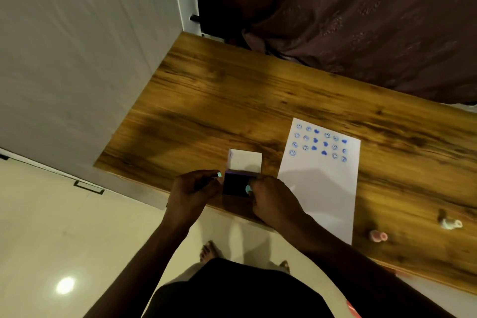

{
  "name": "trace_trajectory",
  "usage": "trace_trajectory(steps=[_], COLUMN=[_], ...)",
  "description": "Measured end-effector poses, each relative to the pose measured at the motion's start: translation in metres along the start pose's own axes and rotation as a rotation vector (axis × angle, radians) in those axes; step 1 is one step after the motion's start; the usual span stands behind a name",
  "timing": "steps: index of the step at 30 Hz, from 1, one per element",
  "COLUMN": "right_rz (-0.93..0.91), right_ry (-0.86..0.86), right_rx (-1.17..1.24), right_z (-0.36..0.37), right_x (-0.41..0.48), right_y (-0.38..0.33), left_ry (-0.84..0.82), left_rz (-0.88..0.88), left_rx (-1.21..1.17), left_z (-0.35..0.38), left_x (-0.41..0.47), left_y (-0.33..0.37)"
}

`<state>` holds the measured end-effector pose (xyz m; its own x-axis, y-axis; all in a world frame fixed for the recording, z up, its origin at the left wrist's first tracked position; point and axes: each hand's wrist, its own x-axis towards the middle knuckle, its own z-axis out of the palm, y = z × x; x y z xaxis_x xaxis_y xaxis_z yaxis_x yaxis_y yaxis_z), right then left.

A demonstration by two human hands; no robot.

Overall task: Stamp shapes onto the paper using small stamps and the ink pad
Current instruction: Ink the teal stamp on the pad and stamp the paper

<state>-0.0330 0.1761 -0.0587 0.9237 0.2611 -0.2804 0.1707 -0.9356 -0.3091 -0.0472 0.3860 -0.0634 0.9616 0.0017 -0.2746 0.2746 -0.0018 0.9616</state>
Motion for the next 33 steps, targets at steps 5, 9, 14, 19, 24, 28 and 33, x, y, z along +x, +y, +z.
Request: trace_trajectory(steps=[5, 9, 14, 19, 24, 28, 33], right_rz=[0.0, 0.014, 0.046, 0.011, 0.161, 0.351, 0.374], right_ry=[0.004, -0.026, -0.125, 0.073, 0.198, 0.294, 0.28], right_rx=[-0.028, -0.041, -0.072, 0.142, 0.278, 0.157, 0.074], right_z=[0.007, 0.006, 0.004, -0.019, -0.048, -0.053, -0.056], right_x=[0.003, 0.004, 0.009, -0.002, 0.008, 0.013, 0.021], right_y=[-0.002, -0.003, -0.002, 0.008, 0.055, 0.098, 0.12], left_ry=[-0.008, -0.032, -0.043, -0.066, -0.094, -0.09, -0.11], left_rz=[0.011, 0.05, 0.088, 0.061, 0.027, -0.017, -0.023], left_rx=[-0.028, -0.042, -0.023, -0.023, -0.042, -0.042, -0.04], left_z=[0.004, 0.007, 0.011, 0.018, 0.028, 0.037, 0.042], left_x=[0.002, 0.002, 0.002, 0.003, 0.005, 0.006, 0.006], left_y=[0.005, 0.014, 0.024, 0.026, 0.029, 0.027, 0.027])
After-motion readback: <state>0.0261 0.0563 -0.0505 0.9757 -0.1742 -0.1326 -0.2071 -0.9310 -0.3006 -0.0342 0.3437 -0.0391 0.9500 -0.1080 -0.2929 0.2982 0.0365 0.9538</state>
